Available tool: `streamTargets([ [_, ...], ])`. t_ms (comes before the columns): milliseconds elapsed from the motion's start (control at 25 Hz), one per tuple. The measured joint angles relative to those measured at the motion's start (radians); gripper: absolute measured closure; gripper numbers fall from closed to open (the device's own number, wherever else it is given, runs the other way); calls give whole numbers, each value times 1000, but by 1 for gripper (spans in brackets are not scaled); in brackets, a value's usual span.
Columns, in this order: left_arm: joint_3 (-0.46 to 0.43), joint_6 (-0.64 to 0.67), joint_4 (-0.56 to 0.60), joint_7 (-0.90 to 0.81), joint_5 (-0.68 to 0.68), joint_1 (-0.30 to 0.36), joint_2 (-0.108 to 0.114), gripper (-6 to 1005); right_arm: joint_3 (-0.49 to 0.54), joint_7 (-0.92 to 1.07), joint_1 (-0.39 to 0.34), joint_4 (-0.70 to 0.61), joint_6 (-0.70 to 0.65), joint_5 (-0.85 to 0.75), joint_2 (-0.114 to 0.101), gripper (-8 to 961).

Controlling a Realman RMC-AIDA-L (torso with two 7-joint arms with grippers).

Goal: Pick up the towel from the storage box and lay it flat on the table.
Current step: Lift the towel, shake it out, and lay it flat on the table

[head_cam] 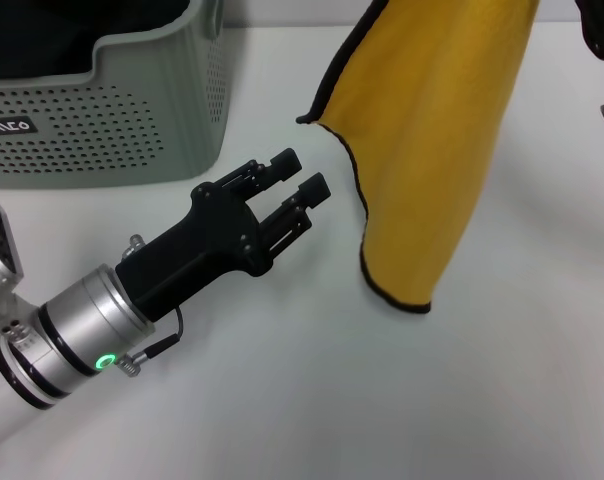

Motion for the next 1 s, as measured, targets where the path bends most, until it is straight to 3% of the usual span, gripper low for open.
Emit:
streamTargets([
  [1000,-19,-27,-48,236,-43,-5,0,532,-9,47,29,-12,-22,-18,9,946],
])
